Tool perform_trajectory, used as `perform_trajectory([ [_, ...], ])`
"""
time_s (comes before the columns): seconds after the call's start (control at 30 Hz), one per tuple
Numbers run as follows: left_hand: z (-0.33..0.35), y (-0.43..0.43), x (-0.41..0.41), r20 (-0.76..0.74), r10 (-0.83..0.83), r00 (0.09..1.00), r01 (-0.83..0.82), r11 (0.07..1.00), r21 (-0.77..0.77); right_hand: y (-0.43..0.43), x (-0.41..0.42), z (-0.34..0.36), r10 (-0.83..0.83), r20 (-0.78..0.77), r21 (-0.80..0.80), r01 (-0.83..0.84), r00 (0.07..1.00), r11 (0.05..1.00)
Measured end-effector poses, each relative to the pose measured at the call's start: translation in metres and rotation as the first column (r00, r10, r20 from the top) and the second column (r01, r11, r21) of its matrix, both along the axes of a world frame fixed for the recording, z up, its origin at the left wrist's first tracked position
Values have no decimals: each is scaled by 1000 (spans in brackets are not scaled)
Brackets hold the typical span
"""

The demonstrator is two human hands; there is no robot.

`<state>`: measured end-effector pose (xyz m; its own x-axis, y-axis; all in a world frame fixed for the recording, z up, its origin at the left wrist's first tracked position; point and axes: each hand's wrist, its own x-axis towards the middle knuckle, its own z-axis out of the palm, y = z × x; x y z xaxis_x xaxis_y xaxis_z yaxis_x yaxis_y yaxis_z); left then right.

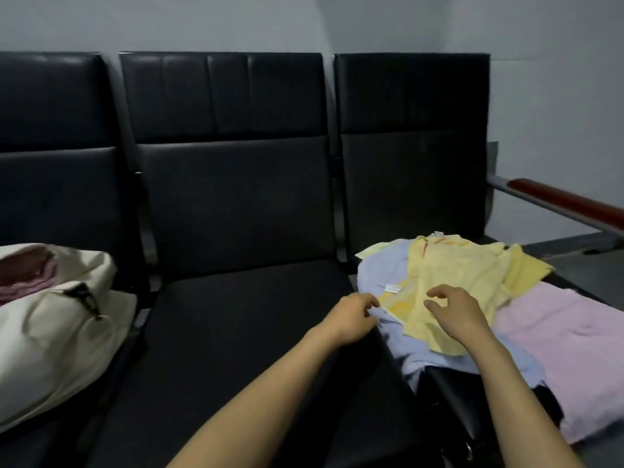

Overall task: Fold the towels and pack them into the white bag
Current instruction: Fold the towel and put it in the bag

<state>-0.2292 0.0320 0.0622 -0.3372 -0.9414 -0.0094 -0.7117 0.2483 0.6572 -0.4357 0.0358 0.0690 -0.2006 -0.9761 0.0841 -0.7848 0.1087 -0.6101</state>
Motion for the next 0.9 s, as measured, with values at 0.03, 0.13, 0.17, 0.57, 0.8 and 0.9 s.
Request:
perform_trajectory([
  [0.03, -5, -5, -17, -16, -12, 1000, 12, 1000, 20, -3, -10, 0, -29, -9, 4, 29, 1000, 1000],
  [0.13, -22, -19, -59, -26, -16, 1000, 17, 999, 43, -8, -31, -3, -71, -87, 63, 77, 994, 995],
  [0.17, -27, -23, -71, -17, -12, 1000, 13, 999, 49, -9, -36, -7, -64, -131, 107, 78, 989, 991],
  [0.57, -52, -35, -102, -176, -47, 983, 63, 994, 87, -16, -45, -22, -134, 72, -56, 138, 988, 989],
  [0.8, -16, -17, -79, -739, 131, 661, -17, 987, 160, -7, -27, 4, 244, 651, -174, -171, 719, 970],
  [0.9, 1, -11, -61, -858, 387, 338, -100, 921, 376, -9, -15, 4, 256, 477, -205, -177, 841, 963],
])
